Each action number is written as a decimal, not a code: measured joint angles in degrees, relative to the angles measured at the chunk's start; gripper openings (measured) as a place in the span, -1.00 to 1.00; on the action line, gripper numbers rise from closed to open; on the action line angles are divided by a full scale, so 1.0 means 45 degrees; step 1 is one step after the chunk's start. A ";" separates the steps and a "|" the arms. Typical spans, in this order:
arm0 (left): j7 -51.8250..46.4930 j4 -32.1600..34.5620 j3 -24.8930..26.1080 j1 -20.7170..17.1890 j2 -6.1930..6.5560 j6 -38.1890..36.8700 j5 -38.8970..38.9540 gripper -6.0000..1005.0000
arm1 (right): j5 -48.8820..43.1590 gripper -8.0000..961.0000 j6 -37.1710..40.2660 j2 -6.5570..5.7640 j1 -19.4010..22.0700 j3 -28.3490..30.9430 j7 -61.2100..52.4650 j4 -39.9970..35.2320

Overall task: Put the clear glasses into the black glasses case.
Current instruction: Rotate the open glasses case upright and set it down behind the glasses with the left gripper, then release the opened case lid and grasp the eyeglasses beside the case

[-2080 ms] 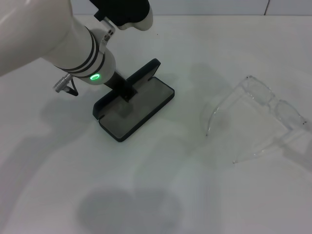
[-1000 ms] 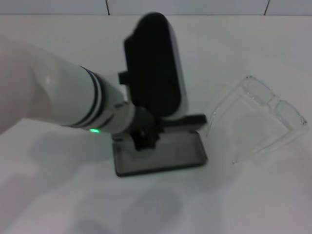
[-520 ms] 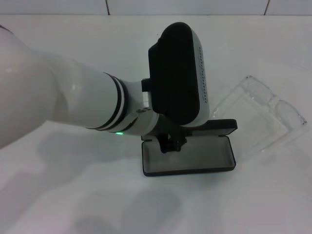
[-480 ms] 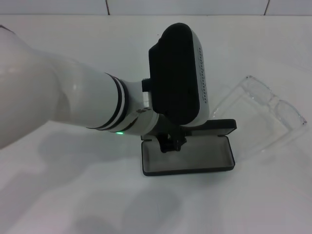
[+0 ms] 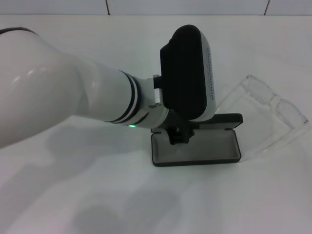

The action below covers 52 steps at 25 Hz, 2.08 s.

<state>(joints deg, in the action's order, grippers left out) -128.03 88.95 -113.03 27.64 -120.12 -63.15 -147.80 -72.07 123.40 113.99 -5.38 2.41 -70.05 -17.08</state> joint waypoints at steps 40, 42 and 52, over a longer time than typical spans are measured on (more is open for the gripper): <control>0.1064 0.2435 0.0163 -0.1138 0.0015 0.1160 0.1230 0.00 | -0.3574 0.59 -0.1807 -0.0035 -0.1027 -0.1634 -0.1429 -0.3126; 0.1094 0.3331 0.0343 -0.1659 0.0020 0.1196 0.1947 0.00 | -0.4850 0.59 -0.2223 0.0019 -0.1790 -0.2191 -0.3385 -0.5031; 0.2744 0.3602 0.3703 -0.3132 0.0104 -0.0077 0.9262 -0.01 | -0.8374 0.49 -0.5319 0.0091 -0.2268 -0.7534 -0.9382 -1.3124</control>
<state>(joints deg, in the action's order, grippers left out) -115.69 105.16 -96.37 13.54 -119.66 -63.49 -106.12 -109.75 99.46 114.40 -15.59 -31.49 -112.27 -76.14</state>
